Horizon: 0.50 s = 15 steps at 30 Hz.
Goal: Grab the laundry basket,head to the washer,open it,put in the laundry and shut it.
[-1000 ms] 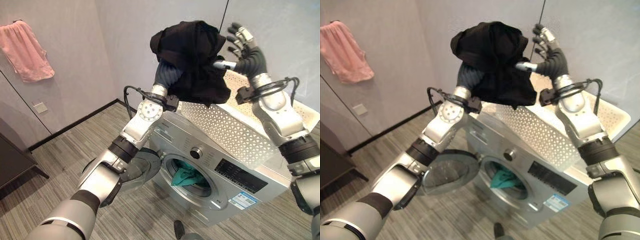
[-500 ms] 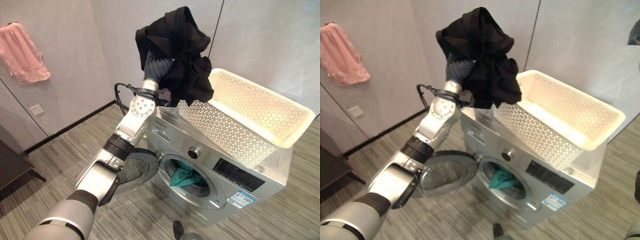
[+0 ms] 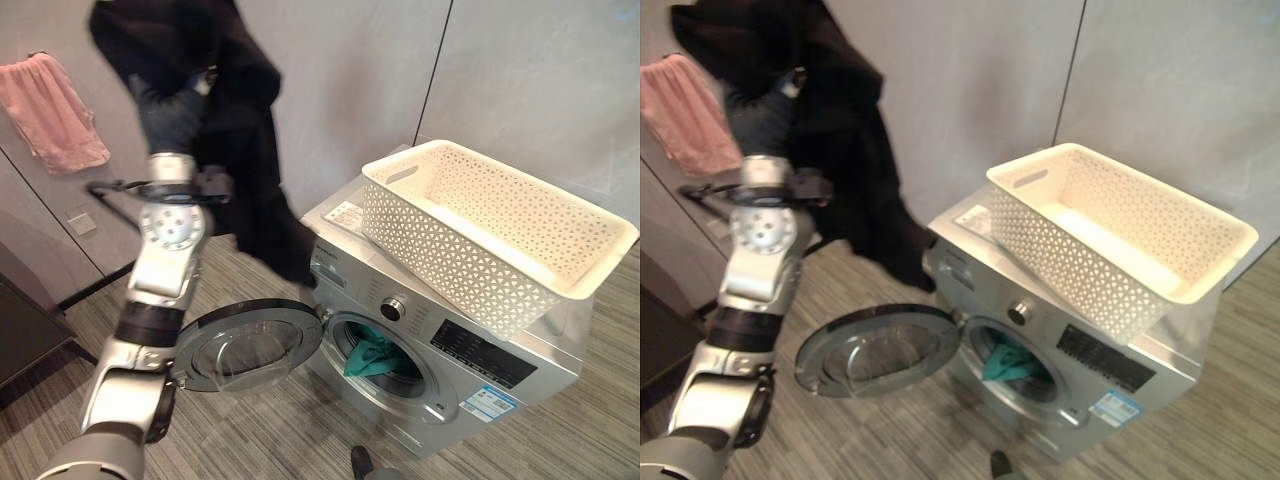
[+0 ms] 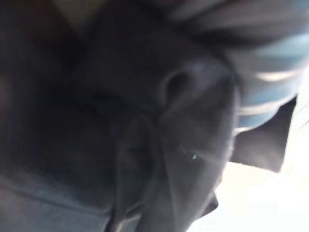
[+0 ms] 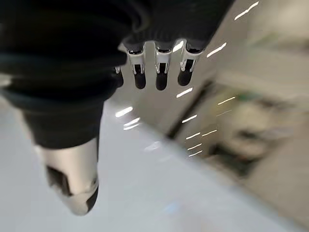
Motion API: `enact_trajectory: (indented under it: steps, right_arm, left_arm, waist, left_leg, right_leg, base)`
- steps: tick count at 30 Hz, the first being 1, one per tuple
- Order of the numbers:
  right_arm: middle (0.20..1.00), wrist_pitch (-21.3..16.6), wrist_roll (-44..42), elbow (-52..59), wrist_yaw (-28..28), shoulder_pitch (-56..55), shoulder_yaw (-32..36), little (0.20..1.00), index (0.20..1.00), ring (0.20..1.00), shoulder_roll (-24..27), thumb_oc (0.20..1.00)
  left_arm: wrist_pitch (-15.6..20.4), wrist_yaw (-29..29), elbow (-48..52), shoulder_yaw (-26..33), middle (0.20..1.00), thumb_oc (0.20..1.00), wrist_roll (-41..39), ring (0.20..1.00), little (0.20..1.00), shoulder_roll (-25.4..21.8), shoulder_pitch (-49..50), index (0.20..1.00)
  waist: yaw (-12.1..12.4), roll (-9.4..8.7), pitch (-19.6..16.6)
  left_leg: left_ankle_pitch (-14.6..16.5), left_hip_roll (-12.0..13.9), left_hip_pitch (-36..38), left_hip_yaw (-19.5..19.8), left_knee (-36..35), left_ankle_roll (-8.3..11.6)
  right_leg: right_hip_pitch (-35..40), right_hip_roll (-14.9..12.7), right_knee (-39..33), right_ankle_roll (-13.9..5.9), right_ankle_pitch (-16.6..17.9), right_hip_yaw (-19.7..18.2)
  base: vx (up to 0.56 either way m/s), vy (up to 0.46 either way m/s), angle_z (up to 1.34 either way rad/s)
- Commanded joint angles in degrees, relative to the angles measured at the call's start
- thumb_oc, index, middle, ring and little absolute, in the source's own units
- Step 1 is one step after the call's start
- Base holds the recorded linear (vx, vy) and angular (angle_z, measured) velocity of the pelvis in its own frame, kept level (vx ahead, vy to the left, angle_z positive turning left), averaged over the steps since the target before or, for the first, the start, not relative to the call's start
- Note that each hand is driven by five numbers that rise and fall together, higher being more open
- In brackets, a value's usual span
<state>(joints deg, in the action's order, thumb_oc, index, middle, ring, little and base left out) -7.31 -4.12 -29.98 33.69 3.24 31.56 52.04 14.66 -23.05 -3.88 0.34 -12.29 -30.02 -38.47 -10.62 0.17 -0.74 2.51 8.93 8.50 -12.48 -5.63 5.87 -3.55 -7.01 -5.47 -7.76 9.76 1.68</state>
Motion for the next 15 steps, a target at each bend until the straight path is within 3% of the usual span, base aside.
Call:
enact_trajectory:
  steps: [1,5,10,11,12,13,15]
  right_arm:
    - [1.0,-0.8,2.4,-4.1,5.7,0.1,2.7,1.0,1.0,1.0,1.6,1.0]
    - [1.0,0.1,0.8,-8.8,6.8,-8.1,6.8,1.0,1.0,1.0,-4.3,1.0]
    - [1.0,-0.2,-4.0,-20.0,5.3,-12.8,5.5,1.0,1.0,1.0,-9.5,1.0]
    - [1.0,-0.6,-7.4,-26.1,2.9,-13.6,3.8,1.0,1.0,1.0,-12.3,1.0]
    - [1.0,-1.3,-8.0,-27.1,2.5,-13.3,3.2,1.0,1.0,1.0,-11.9,1.0]
    - [1.0,-1.5,-14.0,-36.3,-1.0,-13.9,2.4,1.0,1.0,1.0,-14.8,1.0]
    - [1.0,-1.9,-17.3,-41.8,-4.4,-13.6,0.5,1.0,1.0,1.0,-15.6,1.0]
  left_arm:
    - [3.9,-2.7,1.5,1.6,0.2,0.2,4.2,0.2,0.2,-5.9,-3.9,0.2]
    - [3.7,-2.8,1.8,7.4,0.2,0.2,4.6,0.2,0.2,-6.6,3.6,0.2]
    - [3.6,-2.5,2.5,10.9,0.2,0.2,4.5,0.2,0.2,-5.8,10.3,0.2]
    - [3.7,-2.1,2.9,12.3,0.2,0.2,4.4,0.2,0.2,-5.3,13.0,0.2]
    - [3.7,-2.0,3.2,12.6,0.2,0.2,4.3,0.2,0.2,-5.4,13.5,0.2]
    - [4.0,-0.9,4.8,13.5,0.2,0.2,4.1,0.2,0.2,-5.0,16.5,0.2]
    - [3.9,0.4,6.4,13.9,0.2,0.2,3.8,0.2,0.2,-4.6,18.9,0.2]
  waist:
    - [1.2,-2.76,-1.5]
    - [1.0,-2.95,-1.4]
    - [1.1,-3.03,-1.5]
    - [1.1,-3.0,-1.1]
    - [1.0,-3.1,-1.3]
    - [1.1,-3.24,-0.8]
    - [1.3,-3.38,-0.8]
  left_leg:
    - [6.1,-1.6,0.0,2.8,3.6,-2.91]
    - [5.6,-1.9,-0.6,3.1,3.9,-3.03]
    - [6.2,-1.8,-0.7,3.4,4.2,-3.0]
    - [6.2,-1.9,-0.8,3.4,4.4,-2.97]
    - [6.3,-1.9,-0.8,3.3,4.5,-2.96]
    - [6.3,-1.8,-0.8,3.2,4.7,-2.89]
    - [6.3,-1.8,-0.8,3.1,4.8,-2.86]
  right_leg:
    - [1.9,-3.2,2.6,-3.06,-7.0,2.3]
    - [1.6,-3.7,2.8,-2.88,-6.5,2.8]
    - [2.0,-3.9,2.9,-2.98,-7.0,3.2]
    - [1.9,-4.0,2.9,-2.94,-6.9,3.2]
    - [1.9,-4.0,2.9,-2.93,-6.9,3.1]
    - [1.9,-4.1,3.0,-2.9,-6.8,3.2]
    - [1.9,-4.1,3.0,-2.93,-6.7,3.3]
  base:
    - [-0.03,0.022,0.16]
    - [-0.05,0.012,0.11]
    - [-0.01,0.003,0.12]
    - [-0.02,0.001,0.09]
    - [-0.05,-0.001,0.02]
    - [-0.04,-0.002,-0.01]
    - [-0.05,-0.003,0.03]
